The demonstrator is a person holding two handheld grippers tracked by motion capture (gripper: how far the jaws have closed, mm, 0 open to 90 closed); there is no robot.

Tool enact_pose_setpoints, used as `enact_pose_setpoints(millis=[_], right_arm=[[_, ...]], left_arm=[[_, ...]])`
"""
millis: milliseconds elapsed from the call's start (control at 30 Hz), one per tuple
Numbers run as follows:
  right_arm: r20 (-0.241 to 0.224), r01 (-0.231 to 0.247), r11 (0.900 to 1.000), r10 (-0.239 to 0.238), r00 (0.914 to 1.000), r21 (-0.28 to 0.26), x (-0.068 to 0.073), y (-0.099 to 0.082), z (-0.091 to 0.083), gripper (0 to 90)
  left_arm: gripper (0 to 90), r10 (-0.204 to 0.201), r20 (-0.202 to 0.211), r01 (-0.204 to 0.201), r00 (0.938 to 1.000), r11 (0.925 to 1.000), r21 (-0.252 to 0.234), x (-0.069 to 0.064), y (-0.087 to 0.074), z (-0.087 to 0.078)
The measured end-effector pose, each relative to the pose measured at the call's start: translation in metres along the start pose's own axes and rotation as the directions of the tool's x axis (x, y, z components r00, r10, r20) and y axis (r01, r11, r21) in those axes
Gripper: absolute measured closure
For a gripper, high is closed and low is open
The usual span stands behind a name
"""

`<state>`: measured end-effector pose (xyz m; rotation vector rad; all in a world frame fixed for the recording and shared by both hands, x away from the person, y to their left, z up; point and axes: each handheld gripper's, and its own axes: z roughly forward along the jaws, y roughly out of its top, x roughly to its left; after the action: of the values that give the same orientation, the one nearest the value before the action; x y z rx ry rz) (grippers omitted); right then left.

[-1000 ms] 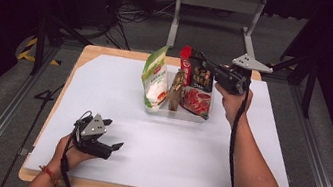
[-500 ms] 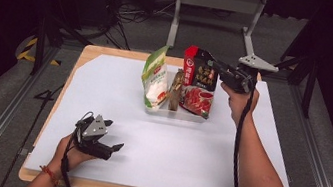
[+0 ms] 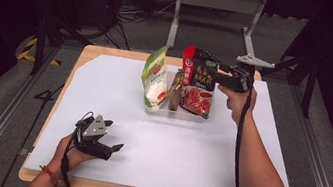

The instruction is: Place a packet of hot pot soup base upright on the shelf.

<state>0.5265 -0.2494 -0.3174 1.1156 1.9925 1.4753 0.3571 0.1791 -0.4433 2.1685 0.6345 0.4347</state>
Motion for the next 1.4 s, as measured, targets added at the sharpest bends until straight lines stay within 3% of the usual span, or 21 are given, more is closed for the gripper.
enact_pose_setpoints(millis=[167, 600, 700, 800, 967, 1133, 1233, 1333, 1400], right_arm=[[-0.026, -0.013, 0.9995, 0.014, 0.9996, 0.028, -0.002, -0.002, 0.007, 37.9], [-0.058, 0.046, 0.9913, -0.039, 0.9976, 0.123, 0.015, -0.007, 0.030, 47.3], [-0.046, 0.054, 0.9905, -0.048, 0.9978, 0.127, 0.018, -0.008, 0.033, 54.3], [-0.037, 0.054, 0.9895, -0.049, 0.9981, 0.134, 0.020, -0.008, 0.034, 67.7], [-0.012, 0.069, 0.9881, -0.068, 0.9976, 0.137, 0.022, -0.008, 0.032, 75.0], [0.012, 0.131, 0.9888, -0.132, 0.9912, 0.072, 0.033, -0.010, 0.030, 77.7], [0.041, 0.130, 0.9915, -0.130, 0.9907, -0.006, 0.034, -0.010, 0.024, 77.9], [0.051, 0.145, 0.9862, -0.141, 0.9887, -0.080, 0.034, -0.013, 0.019, 77.4], [0.062, 0.162, 0.9829, -0.157, 0.9857, -0.088, 0.036, -0.017, 0.020, 77.0]], left_arm=[[13.4, 0.000, 0.002, 0.000, 1.0000, 1.0000, 0.001, 0.000, 0.000, 0.000], [13.4, 0.000, 0.003, 0.000, 1.0000, 1.0000, 0.000, 0.001, -0.001, 0.000], [13.4, 0.001, 0.003, -0.001, 1.0000, 1.0000, 0.004, 0.001, -0.001, 0.000], [13.4, -0.002, 0.004, 0.002, 1.0000, 1.0000, 0.003, 0.000, -0.001, 0.000], [13.5, -0.001, -0.001, 0.001, 1.0000, 1.0000, 0.005, 0.000, -0.001, 0.000], [13.7, -0.004, -0.004, 0.004, 1.0000, 1.0000, 0.002, 0.001, -0.001, -0.001], [13.7, -0.003, -0.005, 0.003, 1.0000, 1.0000, 0.000, 0.001, -0.001, -0.001], [13.7, -0.004, -0.006, 0.004, 1.0000, 1.0000, -0.002, 0.001, -0.001, -0.001], [13.7, -0.005, -0.005, 0.005, 1.0000, 1.0000, -0.003, 0.001, -0.001, -0.001]])
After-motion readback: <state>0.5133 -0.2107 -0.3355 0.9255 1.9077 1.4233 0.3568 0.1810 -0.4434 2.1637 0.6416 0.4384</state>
